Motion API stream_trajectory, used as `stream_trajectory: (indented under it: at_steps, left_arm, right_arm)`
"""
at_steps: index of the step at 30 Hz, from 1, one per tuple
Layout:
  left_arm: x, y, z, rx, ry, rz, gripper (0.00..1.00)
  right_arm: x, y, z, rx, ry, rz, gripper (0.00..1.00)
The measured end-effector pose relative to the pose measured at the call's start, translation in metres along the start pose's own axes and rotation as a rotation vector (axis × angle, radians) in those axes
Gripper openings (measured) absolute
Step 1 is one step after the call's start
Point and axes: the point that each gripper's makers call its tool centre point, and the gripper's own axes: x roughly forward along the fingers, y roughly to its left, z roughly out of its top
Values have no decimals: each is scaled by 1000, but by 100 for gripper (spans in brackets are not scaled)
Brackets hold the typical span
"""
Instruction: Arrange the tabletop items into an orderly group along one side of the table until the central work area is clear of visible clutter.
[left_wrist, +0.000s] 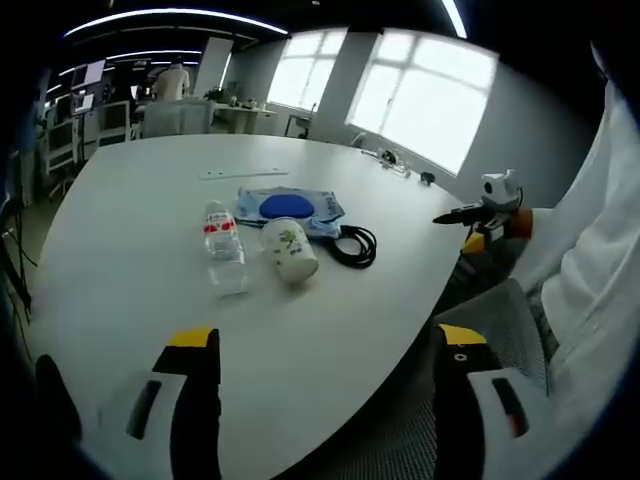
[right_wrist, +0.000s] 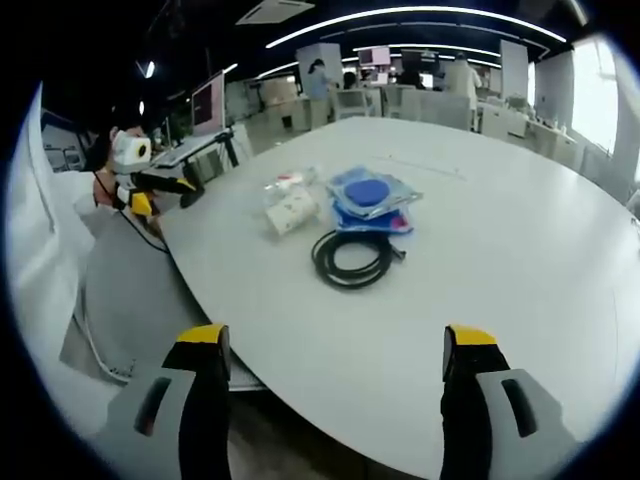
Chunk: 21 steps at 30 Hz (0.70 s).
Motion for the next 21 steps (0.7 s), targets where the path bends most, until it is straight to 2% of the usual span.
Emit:
stream_trajectory:
  at_steps: [21]
  left_arm:
    - [1,4,0,-1,2,2,90]
  right_arm:
    - [5,1,4,5,-7,3,87]
